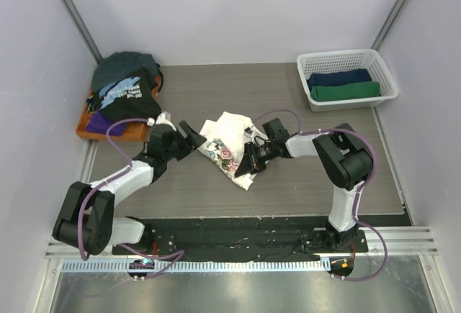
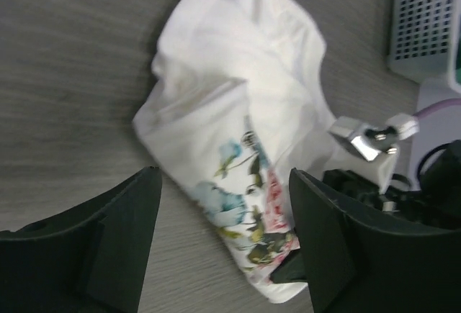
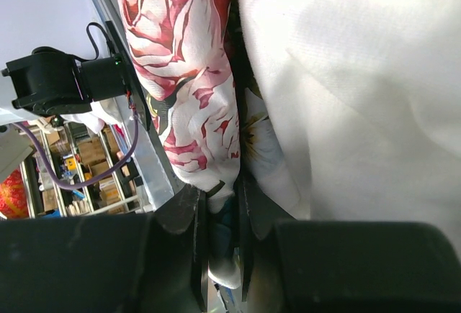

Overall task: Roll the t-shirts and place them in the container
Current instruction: Roll the T-shirt to the center of the board.

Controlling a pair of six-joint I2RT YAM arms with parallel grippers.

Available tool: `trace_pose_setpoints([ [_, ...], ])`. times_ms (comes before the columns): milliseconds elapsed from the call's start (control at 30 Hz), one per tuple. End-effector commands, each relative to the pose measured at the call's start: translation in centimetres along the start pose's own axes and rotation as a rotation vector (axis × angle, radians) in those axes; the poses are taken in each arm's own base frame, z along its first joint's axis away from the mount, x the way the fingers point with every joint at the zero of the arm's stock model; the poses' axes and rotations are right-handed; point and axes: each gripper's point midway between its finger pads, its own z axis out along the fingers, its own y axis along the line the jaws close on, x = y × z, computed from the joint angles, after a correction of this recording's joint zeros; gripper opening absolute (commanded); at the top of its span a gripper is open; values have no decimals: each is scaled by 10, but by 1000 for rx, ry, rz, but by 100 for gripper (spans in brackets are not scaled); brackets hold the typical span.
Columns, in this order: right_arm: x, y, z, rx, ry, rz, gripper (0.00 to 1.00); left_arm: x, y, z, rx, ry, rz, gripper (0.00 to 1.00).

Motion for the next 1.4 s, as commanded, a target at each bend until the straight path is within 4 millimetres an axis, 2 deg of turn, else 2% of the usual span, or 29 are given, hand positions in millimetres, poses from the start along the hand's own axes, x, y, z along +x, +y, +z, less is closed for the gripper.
trace_pose_setpoints([
  [0,25,-26,3,109,53,89,15,13,25,1,-36,-36,-71,79],
  [167,23,-23,1,108,50,83,15,18,34,23,-34,-31,-93,80],
  [233,24,-21,1,103,52,81,15,15,39,29,-36,-41,-114,80],
  [267,23,-20,0,103,48,78,15,11,34,33,0,-55,-131,80],
  [533,23,-17,-1,98,52,72,15,24,57,60,29,0,-239,81],
  [633,23,-18,0,100,57,71,15,25,63,68,14,14,-240,75],
  [767,22,-16,-1,97,69,73,17,22,69,74,-26,13,-201,55],
  [833,22,-17,0,99,77,73,17,15,69,77,-33,-14,-179,52],
  [967,25,-18,1,95,86,82,17,10,60,85,6,-1,-152,29],
  [1000,27,-19,1,99,87,87,17,10,58,87,15,6,-155,29],
  [1133,26,-20,0,102,85,86,17,21,55,88,41,67,-179,65],
  [1233,27,-19,0,102,85,86,17,32,59,84,22,118,-183,71],
  [1367,26,-18,0,100,84,85,17,49,67,74,-14,205,-175,73],
])
